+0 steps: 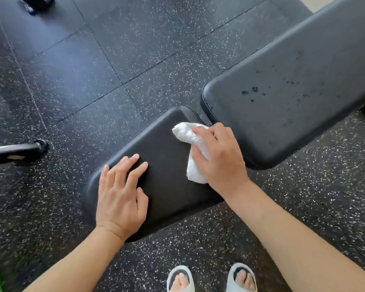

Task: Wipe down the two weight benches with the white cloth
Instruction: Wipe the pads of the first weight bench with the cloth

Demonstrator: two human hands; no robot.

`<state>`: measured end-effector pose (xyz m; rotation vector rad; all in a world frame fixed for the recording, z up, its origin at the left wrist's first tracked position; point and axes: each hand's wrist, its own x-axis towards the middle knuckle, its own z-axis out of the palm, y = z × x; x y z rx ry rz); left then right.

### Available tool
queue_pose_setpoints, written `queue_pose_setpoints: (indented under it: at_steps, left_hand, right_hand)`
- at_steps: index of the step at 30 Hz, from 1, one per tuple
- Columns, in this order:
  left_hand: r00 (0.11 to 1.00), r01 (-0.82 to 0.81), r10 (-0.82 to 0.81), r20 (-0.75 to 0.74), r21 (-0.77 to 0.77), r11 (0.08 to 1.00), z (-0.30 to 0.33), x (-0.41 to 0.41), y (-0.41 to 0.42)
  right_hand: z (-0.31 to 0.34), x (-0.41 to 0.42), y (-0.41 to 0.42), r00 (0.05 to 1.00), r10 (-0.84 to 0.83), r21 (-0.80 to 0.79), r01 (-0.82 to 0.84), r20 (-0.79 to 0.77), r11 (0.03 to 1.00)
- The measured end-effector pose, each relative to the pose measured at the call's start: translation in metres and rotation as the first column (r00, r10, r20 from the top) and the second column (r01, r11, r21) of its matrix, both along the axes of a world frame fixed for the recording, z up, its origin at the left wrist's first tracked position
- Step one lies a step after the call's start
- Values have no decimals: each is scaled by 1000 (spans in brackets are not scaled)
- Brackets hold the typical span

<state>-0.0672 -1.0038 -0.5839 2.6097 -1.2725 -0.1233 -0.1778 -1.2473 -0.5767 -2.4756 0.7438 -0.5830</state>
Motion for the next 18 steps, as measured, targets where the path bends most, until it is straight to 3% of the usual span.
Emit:
queue_pose_setpoints:
  at_steps: [5,8,18]
  left_hand:
    - [1000,3,-3,-15,-15,1000,0,1,1]
    - [999,0,0,-38,5,1000,2,1,1]
    - [996,58,-53,-69,70,996,3,3,0]
  right_hand:
    - [8,53,3,997,58,-96,-64,-60,993]
    - [11,78,22,975,173,-160,-195,-139,968]
    - [0,99,17,864,462,-149,-493,-201,857]
